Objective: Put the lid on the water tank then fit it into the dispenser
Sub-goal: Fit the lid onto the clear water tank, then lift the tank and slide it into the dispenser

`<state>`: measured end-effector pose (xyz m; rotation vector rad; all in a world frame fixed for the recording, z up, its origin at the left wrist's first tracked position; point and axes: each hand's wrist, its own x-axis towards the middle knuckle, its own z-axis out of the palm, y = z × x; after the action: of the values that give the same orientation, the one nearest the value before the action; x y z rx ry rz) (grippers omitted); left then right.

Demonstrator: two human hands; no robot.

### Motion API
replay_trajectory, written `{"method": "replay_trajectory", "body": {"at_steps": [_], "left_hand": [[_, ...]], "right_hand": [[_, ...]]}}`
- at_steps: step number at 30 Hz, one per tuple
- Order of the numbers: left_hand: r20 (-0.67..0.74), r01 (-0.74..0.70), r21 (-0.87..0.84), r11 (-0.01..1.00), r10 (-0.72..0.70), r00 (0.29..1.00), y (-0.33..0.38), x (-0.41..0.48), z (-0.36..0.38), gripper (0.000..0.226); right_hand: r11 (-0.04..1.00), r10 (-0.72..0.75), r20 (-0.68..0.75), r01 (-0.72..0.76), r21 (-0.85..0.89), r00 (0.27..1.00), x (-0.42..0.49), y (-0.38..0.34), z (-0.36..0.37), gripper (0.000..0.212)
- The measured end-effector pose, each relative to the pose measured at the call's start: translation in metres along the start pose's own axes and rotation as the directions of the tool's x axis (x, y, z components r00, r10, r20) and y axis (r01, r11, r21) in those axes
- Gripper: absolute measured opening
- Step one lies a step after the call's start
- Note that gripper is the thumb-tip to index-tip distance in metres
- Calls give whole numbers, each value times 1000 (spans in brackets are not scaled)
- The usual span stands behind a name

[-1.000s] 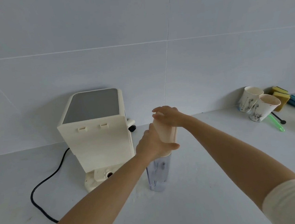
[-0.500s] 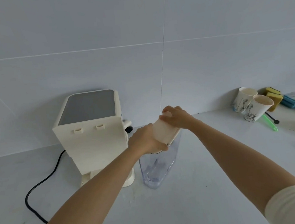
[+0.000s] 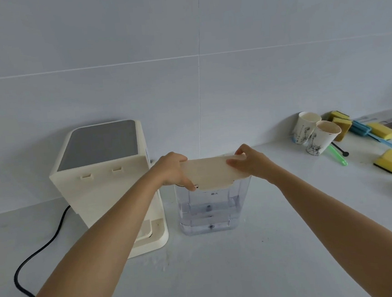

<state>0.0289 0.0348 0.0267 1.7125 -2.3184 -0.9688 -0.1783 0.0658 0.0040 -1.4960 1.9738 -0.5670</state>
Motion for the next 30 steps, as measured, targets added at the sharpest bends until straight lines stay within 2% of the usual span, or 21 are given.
{"method": "replay_trajectory", "body": {"at_steps": [2, 6, 9, 12, 15, 17, 19, 23, 27, 30], "left_hand": [[10, 0, -20, 1000, 0, 1000, -4, 4, -1, 91], [34, -36, -66, 997, 38, 999, -13, 8, -1, 95], [23, -88, -197, 976, 94, 995, -20, 7, 3, 106], [25, -74, -376, 924, 90, 996, -32, 4, 15, 119], [47, -24, -581, 814, 64, 997, -46, 1, 35, 127], [6, -20, -658, 753, 31, 999, -52, 1, 49, 128], [-16, -14, -686, 727, 4, 1000, -56, 1, 61, 126], [-42, -93, -672, 735, 88, 995, -59, 4, 77, 112], [-134, -107, -636, 764, 27, 991, -61, 9, 85, 104], [-130, -64, -592, 803, -17, 991, -64, 12, 86, 100]], "right_hand": [[1000, 3, -7, -3, 23, 1000, -3, 4, 0, 34], [998, -8, -20, 9, 65, 1000, -8, 7, 1, 41], [990, -24, 39, 18, 141, 999, -11, 13, 3, 50], [963, -34, 98, 6, 271, 995, -15, 25, 6, 72], [921, -63, 145, 2, 389, 987, -19, 41, 10, 90], [904, -78, 180, -6, 428, 981, -20, 52, 16, 99], [905, -98, 203, 3, 425, 974, -21, 61, 25, 104], [922, -87, 190, 7, 387, 978, -21, 66, 46, 99], [926, -2, 151, -55, 374, 989, -19, 72, 61, 94], [941, 32, 131, -74, 330, 991, -16, 73, 67, 93]]}}
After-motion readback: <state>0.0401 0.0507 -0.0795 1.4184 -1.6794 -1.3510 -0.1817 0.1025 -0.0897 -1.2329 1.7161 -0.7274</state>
